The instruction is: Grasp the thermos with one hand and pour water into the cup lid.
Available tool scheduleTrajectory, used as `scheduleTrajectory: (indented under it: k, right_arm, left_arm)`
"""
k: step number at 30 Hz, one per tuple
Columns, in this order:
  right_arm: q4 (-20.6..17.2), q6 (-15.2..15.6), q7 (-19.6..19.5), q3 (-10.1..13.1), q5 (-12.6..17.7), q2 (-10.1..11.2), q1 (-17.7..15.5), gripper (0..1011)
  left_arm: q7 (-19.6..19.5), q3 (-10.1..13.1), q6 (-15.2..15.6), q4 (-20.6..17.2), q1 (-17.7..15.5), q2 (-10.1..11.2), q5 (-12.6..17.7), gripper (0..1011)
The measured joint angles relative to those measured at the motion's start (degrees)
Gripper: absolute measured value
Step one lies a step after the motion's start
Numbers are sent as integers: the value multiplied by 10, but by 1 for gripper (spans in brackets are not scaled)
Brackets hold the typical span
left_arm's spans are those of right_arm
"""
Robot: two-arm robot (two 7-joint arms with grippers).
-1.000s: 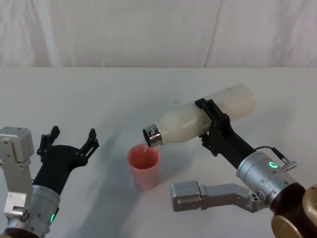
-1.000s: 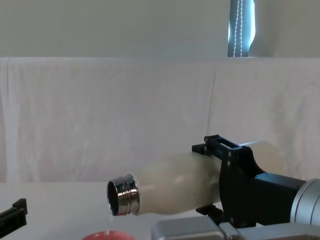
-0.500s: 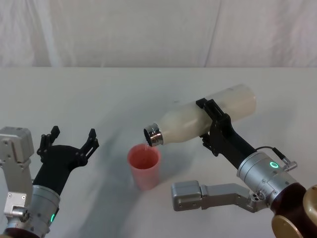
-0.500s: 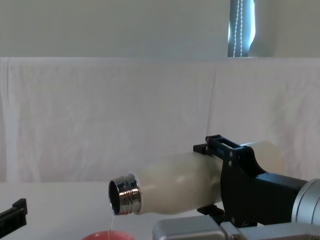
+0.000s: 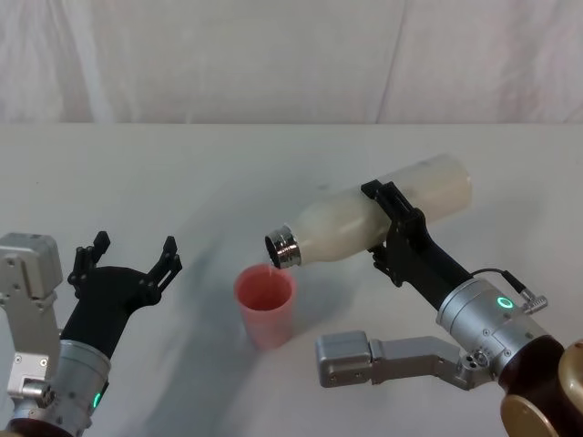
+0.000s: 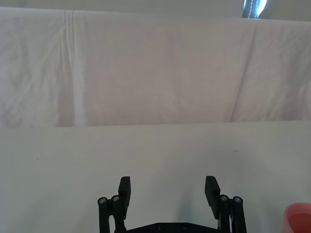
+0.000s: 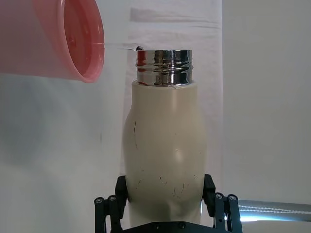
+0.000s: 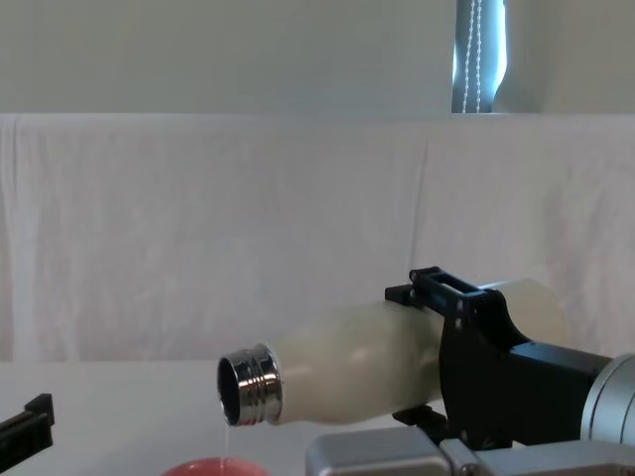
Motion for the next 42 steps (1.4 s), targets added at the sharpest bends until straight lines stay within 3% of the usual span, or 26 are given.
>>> scheduleTrajectory:
  k: [22,32,42]
  right_arm:
    - [1,-1,-2,0,1,-1,0,951]
    - [1,-15,-10,14,46,-14,-14,951]
    - [1,-23,-18,25,70,-21,-22,951]
  left_arm:
    - [0,0,0,0,0,0,0,1001]
    - [0,0,0,0,0,0,0,1001]
    - [0,0,0,0,0,0,0,1001]
